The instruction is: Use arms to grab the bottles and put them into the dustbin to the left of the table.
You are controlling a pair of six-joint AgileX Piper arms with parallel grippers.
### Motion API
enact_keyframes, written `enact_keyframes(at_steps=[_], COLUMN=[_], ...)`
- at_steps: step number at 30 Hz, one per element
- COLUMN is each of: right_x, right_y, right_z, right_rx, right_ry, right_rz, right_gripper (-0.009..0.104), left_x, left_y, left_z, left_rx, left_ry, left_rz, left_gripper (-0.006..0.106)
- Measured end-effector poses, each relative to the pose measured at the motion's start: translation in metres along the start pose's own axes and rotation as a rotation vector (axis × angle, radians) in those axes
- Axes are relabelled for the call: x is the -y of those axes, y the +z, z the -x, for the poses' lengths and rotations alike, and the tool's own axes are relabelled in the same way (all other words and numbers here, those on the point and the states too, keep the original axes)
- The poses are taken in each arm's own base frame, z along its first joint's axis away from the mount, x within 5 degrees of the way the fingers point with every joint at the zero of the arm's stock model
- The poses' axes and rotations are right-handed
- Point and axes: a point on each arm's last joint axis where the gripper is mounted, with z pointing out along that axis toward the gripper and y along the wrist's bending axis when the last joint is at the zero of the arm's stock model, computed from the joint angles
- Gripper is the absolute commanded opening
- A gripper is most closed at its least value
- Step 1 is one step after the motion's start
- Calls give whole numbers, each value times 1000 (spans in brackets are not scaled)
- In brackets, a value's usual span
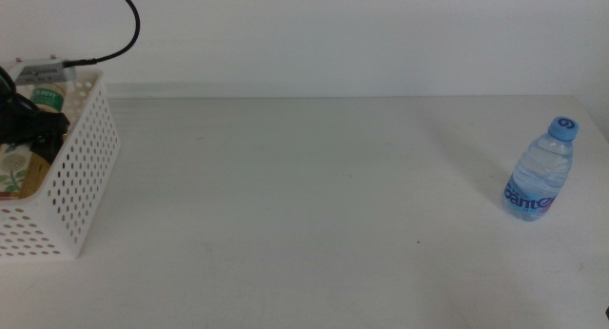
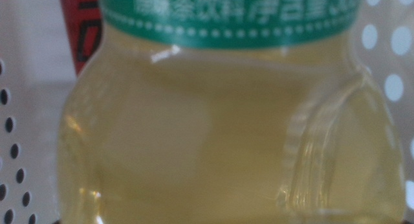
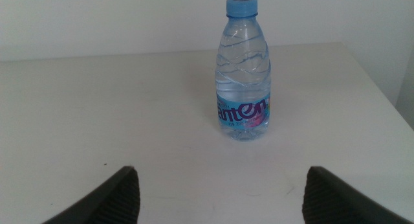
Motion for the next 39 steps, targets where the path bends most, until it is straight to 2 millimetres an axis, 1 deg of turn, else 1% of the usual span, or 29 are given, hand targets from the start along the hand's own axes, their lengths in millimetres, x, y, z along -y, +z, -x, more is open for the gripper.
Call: enact_keyframes(at_steps=[3,6,7,8,13,14,15,20,22,26,30,34,39], right_x=[0,0,0,0,0,0,0,0,0,0,0,0,0], right_y=[0,0,0,0,0,0,0,0,0,0,0,0,0], right_z=[0,0,0,0,0,0,0,0,0,0,0,0,0], right_rx=[0,0,0,0,0,0,0,0,0,0,0,0,0], right_ry=[0,0,0,0,0,0,0,0,0,0,0,0,0], right_rz=[0,0,0,0,0,0,0,0,0,0,0,0,0], right_gripper=[66,66,66,66,66,66,66,66,66,66,66,66,66], left_x=[0,0,0,1,2,2,2,4,6,11,22,39,60], left_y=[1,1,0,0,0,0,0,-12,-21,-48,-82,-109,-129], left_z=[1,1,1,2,2,2,2,3,2,-2,-11,-32,-69], left_rx=[1,4,7,9,13,13,16,55,75,138,223,308,441], left_ry=[5,22,41,44,55,56,57,56,56,55,55,92,165], left_rz=[0,-3,-6,-11,-23,-23,-23,-25,-20,-15,-38,-108,-168], left_gripper=[-2,8,24,31,80,87,91,90,90,90,90,90,90])
